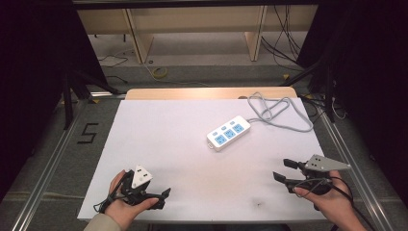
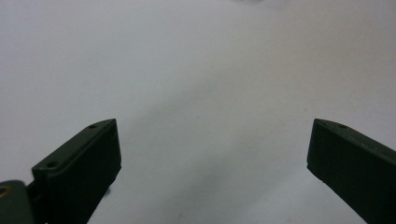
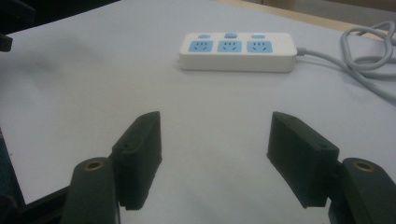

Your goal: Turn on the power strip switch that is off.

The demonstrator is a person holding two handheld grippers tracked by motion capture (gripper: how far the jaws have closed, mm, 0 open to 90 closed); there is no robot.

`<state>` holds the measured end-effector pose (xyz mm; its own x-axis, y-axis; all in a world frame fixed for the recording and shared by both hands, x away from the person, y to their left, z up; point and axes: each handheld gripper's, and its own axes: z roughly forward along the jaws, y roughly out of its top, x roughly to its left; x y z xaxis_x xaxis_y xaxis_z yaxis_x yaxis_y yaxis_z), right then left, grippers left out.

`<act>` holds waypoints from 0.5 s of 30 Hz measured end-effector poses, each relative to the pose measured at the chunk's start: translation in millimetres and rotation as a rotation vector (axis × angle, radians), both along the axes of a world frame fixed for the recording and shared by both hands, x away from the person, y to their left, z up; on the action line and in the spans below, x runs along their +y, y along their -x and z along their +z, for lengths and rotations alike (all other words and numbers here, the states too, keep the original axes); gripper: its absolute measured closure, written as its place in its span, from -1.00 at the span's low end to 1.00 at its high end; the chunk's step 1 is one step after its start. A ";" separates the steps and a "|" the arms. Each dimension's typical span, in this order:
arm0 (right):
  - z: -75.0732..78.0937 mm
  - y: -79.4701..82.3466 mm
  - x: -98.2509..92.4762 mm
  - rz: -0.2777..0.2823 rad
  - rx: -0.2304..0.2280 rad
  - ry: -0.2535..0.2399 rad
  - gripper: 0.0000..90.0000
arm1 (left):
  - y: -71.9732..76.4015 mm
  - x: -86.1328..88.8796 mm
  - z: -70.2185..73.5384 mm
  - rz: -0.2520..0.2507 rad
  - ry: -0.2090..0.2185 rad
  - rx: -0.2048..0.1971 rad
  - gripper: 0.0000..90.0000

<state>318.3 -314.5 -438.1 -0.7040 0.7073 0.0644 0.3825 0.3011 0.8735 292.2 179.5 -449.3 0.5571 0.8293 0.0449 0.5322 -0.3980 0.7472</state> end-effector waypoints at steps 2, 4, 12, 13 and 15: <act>-1.1 -0.4 -1.2 -0.003 0.009 0.004 -0.16 | -0.5 -1.0 -0.8 0.001 -0.007 0.002 -0.94; -1.3 -0.7 -1.5 -0.005 0.014 0.011 -0.10 | 0.3 -3.3 0.0 -0.002 -0.023 -0.011 -0.93; 2.2 2.1 7.4 0.011 -0.005 0.058 0.52 | 2.1 -6.8 -0.1 0.002 -0.042 -0.023 -0.91; 2.5 1.9 8.7 0.013 -0.014 0.070 0.61 | 2.2 -6.9 0.2 0.003 -0.043 -0.023 -0.90; 2.4 1.2 11.1 0.016 -0.023 0.085 0.74 | 2.0 -7.6 0.4 0.003 -0.048 -0.024 -0.89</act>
<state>317.1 -303.3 -435.7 -0.7160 0.6980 -0.0114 0.3572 0.3804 0.8531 290.1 172.0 -448.9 0.5529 0.8274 0.0980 0.5155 -0.4321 0.7400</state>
